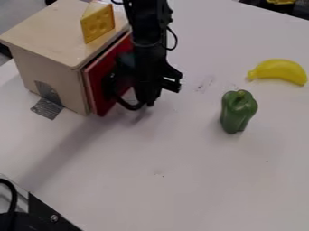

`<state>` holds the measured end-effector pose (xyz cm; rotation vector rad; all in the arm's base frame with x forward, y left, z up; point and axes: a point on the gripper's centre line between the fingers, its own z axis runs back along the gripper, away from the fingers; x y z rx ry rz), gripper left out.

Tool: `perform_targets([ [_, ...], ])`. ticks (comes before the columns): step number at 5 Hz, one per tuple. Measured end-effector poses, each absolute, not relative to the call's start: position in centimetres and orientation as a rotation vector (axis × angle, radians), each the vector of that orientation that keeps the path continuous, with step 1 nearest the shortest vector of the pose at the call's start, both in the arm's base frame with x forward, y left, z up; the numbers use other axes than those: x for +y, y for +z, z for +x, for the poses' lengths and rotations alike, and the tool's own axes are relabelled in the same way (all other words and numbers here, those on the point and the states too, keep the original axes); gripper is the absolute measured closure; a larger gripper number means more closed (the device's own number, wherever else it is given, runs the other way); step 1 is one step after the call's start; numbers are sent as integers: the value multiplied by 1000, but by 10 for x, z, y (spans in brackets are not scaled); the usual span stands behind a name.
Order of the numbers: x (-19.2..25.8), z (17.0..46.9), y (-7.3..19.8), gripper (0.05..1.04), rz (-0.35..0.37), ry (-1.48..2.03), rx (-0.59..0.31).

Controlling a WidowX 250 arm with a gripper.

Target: Open the drawer

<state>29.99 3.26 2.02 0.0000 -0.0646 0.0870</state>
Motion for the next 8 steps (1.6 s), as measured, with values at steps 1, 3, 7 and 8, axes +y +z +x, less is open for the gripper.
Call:
perform_targets([
  [1, 24, 306, 17, 976, -6, 65, -57],
  [3, 16, 307, 16, 976, -2, 52, -55],
  [7, -41, 299, 23, 978, 40, -72, -84],
  [8, -39, 297, 28, 955, 49, -63, -93],
])
